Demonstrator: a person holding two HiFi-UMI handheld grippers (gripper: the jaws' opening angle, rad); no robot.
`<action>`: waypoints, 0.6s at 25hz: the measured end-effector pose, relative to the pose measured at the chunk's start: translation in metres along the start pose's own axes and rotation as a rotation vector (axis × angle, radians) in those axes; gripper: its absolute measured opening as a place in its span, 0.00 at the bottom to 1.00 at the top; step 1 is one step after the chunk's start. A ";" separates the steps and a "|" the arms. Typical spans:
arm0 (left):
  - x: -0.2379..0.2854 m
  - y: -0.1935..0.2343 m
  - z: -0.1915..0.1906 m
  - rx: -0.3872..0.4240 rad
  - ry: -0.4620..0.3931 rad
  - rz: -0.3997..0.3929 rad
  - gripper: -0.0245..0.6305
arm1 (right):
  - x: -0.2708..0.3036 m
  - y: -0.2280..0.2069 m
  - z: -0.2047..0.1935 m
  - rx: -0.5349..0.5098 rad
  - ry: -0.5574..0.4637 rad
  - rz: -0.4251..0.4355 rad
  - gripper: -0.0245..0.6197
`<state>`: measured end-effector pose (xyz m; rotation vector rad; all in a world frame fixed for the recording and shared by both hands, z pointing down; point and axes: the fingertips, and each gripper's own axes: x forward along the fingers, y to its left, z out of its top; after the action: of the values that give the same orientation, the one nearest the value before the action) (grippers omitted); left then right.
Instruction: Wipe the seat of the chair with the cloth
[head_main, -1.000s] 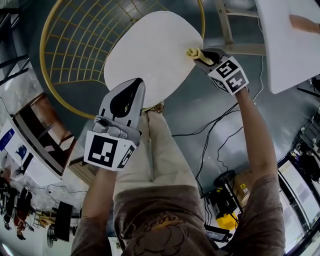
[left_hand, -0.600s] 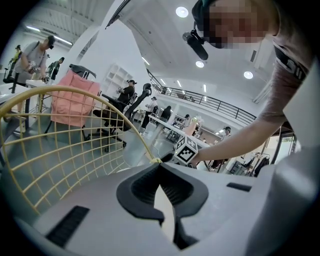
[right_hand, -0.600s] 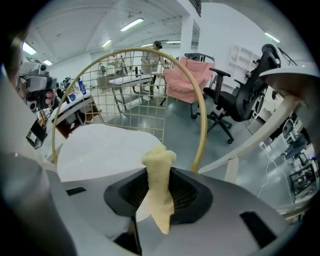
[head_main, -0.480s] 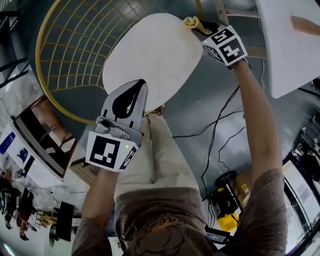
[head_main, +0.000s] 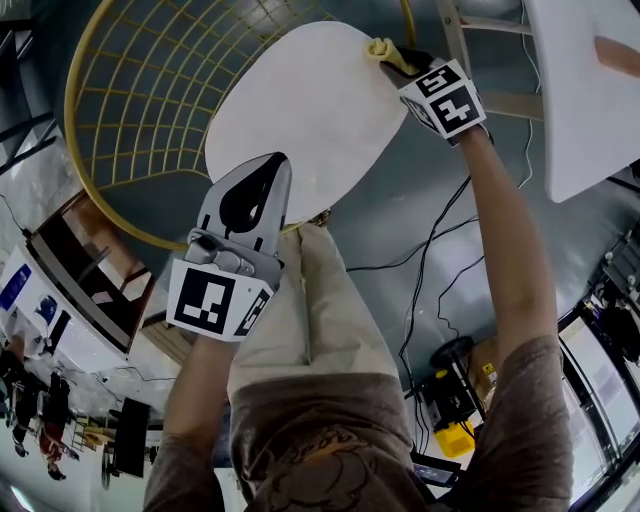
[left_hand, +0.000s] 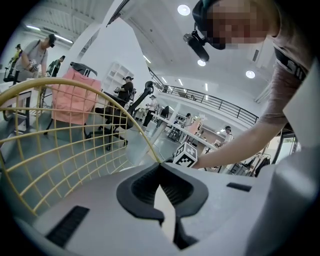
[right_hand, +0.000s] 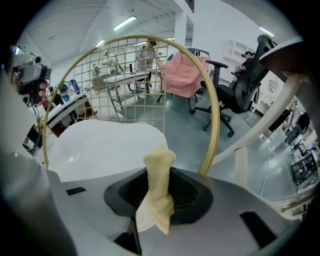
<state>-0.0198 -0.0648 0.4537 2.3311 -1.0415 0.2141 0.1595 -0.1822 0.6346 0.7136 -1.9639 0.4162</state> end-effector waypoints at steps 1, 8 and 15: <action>0.000 -0.001 0.000 -0.002 0.001 0.000 0.05 | -0.001 0.003 -0.002 0.000 -0.003 0.005 0.25; 0.002 -0.007 -0.001 0.002 0.001 -0.016 0.05 | -0.006 0.023 -0.018 0.000 -0.031 0.012 0.25; 0.001 -0.007 -0.004 0.003 0.010 -0.009 0.05 | -0.009 0.063 -0.048 -0.066 0.008 0.071 0.25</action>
<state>-0.0137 -0.0589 0.4542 2.3349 -1.0259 0.2232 0.1556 -0.1038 0.6497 0.6007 -1.9906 0.3952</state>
